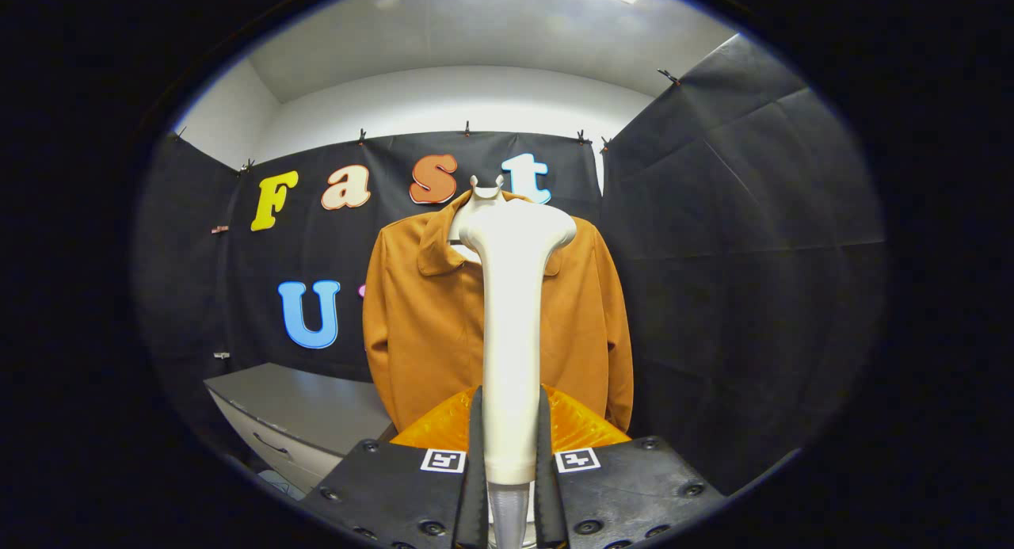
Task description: Iron the clothes twice with a garment steamer, once on the left side and once on the right side.
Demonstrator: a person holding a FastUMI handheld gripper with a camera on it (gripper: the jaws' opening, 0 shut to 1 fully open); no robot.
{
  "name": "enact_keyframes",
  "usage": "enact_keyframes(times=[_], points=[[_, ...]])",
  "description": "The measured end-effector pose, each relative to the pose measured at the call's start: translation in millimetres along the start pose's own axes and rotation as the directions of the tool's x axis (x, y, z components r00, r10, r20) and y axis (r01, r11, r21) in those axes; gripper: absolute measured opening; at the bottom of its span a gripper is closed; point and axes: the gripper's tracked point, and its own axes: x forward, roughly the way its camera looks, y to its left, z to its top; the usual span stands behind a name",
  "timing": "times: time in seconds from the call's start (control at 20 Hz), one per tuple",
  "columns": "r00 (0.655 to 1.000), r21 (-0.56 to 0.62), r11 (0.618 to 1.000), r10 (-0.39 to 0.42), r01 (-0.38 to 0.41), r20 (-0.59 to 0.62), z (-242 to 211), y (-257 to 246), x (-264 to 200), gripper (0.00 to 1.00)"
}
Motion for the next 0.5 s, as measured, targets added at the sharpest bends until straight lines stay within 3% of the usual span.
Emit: enact_keyframes(times=[0.3,0.5], points=[[0.999,0.021,0.999,-0.045,0.045,-0.019,-6,-37,61,0.26],[0.997,0.039,0.998,-0.037,0.039,-0.063,-35,-39,95,0.26]])
